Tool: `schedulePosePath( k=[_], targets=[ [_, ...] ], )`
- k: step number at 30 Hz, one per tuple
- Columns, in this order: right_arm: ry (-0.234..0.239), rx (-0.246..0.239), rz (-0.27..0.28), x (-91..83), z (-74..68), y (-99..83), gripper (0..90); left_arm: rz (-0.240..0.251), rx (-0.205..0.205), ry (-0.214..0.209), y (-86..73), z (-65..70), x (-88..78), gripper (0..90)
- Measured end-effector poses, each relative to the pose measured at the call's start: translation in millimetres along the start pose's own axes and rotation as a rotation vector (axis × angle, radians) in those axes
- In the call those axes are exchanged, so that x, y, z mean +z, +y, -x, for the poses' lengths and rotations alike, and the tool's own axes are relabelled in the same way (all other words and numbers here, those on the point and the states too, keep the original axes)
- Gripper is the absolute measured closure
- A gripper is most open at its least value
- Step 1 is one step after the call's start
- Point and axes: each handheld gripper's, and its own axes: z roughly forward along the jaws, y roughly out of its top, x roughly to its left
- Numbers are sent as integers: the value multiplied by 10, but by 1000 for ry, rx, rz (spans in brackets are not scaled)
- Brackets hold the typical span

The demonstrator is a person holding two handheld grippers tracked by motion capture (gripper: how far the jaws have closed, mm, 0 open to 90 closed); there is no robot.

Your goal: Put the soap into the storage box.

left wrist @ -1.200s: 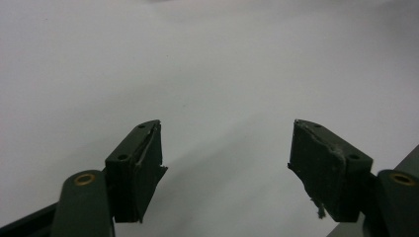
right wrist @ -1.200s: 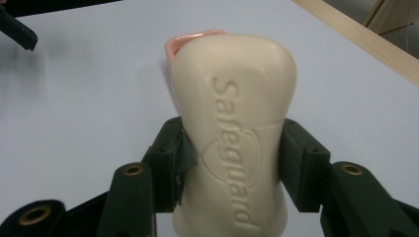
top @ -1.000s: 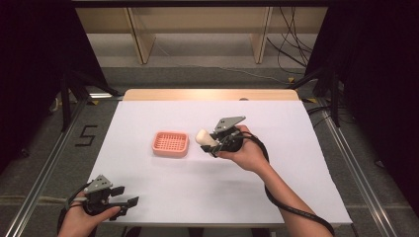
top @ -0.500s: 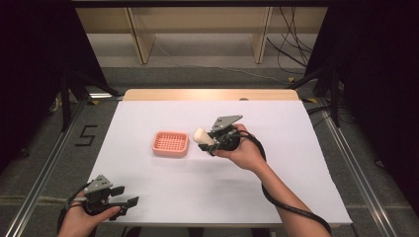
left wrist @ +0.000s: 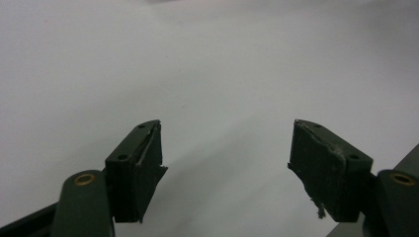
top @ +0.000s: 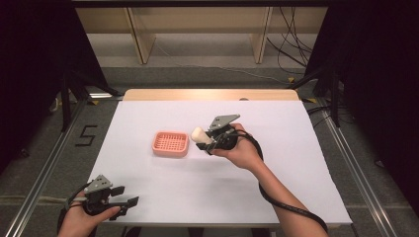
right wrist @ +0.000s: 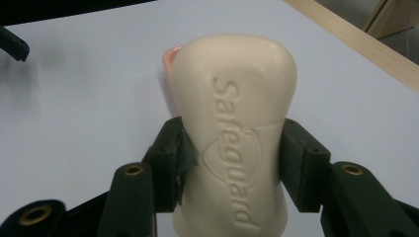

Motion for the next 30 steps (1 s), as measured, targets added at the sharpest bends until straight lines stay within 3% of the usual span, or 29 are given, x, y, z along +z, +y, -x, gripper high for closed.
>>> schedulePosePath(
  k=[12,13,16,30],
  targets=[
    [3,-8,5,69,-6,26,505,-15,19,2,3,-13,-14,283],
    [-1,-3,5,73,-9,28,505,-1,4,1,2,-3,-4,283],
    [0,-11,13,89,-4,42,505,-16,19,0,5,-15,-14,283],
    [5,-10,9,179,-6,66,505,-13,16,-3,6,-15,-9,283]
  ],
)
